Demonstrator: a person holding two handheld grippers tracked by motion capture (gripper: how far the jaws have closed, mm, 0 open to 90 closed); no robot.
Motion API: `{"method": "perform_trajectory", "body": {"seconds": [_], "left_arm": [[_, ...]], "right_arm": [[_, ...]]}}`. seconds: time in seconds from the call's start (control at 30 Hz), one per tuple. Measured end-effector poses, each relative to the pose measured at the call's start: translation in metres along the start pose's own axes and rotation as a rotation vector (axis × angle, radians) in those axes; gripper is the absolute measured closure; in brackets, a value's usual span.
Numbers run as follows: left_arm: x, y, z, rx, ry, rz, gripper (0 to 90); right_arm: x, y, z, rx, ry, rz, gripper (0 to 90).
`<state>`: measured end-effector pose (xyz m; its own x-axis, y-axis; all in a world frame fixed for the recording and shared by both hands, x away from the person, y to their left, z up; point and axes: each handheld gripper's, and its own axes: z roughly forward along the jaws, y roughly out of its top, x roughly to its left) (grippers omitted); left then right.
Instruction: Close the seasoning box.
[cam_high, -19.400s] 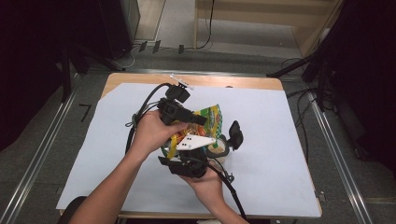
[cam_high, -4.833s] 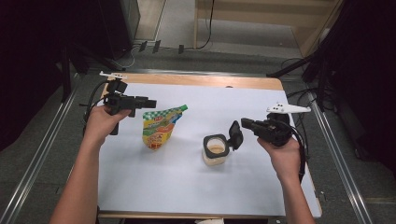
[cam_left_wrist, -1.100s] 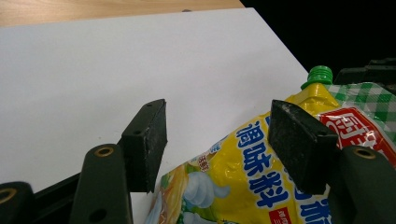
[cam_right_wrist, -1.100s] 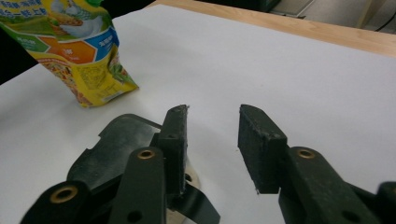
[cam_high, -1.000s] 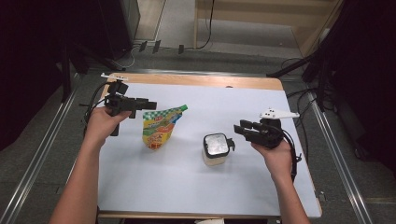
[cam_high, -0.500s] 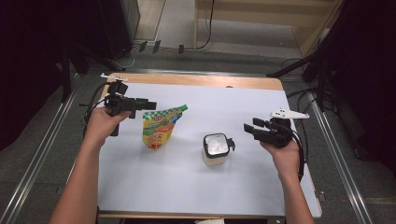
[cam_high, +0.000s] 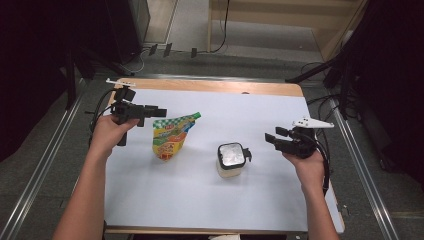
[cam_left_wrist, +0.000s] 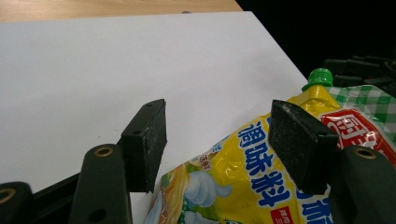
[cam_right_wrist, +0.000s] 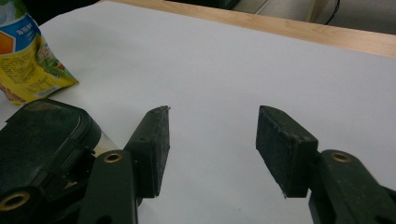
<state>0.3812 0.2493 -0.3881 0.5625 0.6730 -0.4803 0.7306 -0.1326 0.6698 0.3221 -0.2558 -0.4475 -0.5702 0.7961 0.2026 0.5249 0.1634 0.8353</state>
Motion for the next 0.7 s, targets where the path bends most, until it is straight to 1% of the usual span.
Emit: {"method": "perform_trajectory", "body": {"seconds": [0.47, 0.63, 0.7], "left_arm": [[0.0009, -0.0007, 0.0019, 0.006, 0.001, -0.011, 37.0], [0.0037, -0.0002, 0.0017, 0.005, -0.011, -0.015, 37.0], [0.0047, -0.0003, 0.0019, -0.003, 0.002, -0.012, 36.6]], "right_arm": [[0.0009, -0.0013, 0.0030, 0.012, -0.001, -0.005, 45.4], [0.0010, -0.0014, 0.0034, 0.012, -0.003, -0.006, 44.9], [0.0009, -0.0015, 0.0038, 0.013, -0.002, -0.008, 44.4]]}}
